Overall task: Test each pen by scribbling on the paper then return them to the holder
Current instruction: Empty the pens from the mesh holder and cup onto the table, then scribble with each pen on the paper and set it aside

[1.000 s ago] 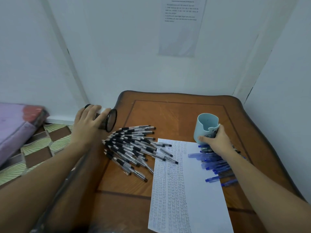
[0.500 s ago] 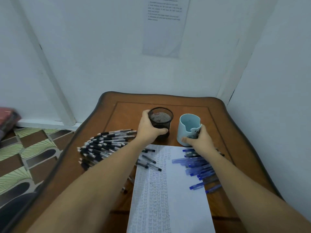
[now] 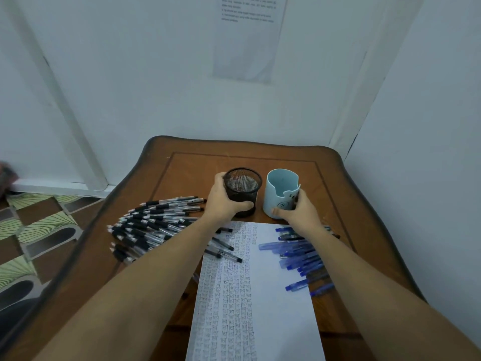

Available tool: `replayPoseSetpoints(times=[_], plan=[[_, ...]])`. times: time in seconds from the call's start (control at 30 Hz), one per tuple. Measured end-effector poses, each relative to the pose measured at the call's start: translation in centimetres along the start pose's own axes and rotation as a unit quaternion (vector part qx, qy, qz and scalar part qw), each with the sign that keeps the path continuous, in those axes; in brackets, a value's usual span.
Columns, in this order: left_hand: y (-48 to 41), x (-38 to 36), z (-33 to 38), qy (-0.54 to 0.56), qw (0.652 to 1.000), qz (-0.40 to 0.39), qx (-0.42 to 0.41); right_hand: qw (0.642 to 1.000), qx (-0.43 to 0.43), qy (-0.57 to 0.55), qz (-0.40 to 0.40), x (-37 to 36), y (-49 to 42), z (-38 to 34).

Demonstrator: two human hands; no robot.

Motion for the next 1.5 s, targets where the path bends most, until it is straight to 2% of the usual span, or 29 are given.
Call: replayPoseSetpoints(times=[0.2, 0.33, 0.43, 0.6, 0.77, 0.97, 1.13, 1.5], plan=[[1.3, 0.9, 1.3, -0.025, 1.000, -0.001, 0.010, 0.999, 0.011, 0.038, 0.001, 1.4, 1.2, -0.3], [3.2, 2.3, 1.8, -0.057, 0.997, 0.040, 0.022, 0.996, 0.021, 0.084, 0.012, 3.2, 2.9, -0.7], [6.2, 3.4, 2.3, -0.086, 0.994, 0.062, -0.007, 0.994, 0.039, 0.104, 0.022, 4.6, 5.0, -0.6], [12.5, 4.8, 1.7, -0.128, 0.989, 0.001, -0.070, 0.987, 0.087, 0.131, 0.030, 6.4, 8.6, 0.6], [16.7, 5.6, 0.0, -0.210, 0.967, -0.058, -0.129, 0.980, 0.112, 0.163, 0.017, 8.0, 11.5, 2.9], [19.2, 6.2, -1.5, -0.270, 0.946, -0.081, -0.162, 0.964, 0.133, 0.230, -0.018, 9.2, 13.9, 4.5], [20.2, 6.3, -1.2, -0.315, 0.923, -0.088, -0.204, 0.957, 0.158, 0.243, -0.028, 8.3, 14.1, 4.8], [20.3, 6.2, -1.5, -0.349, 0.907, -0.102, -0.213, 0.954, 0.172, 0.246, -0.002, 5.9, 11.3, 3.6]])
Point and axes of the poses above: each hand's wrist, its own y-axis away from the middle knuckle, its own x-axis out of the back of the hand, z = x × y, the point moved 4 cm from there along -y, towards the middle knuckle, and after that the axes turned 13 degrees about z, right-handed, at the moved point
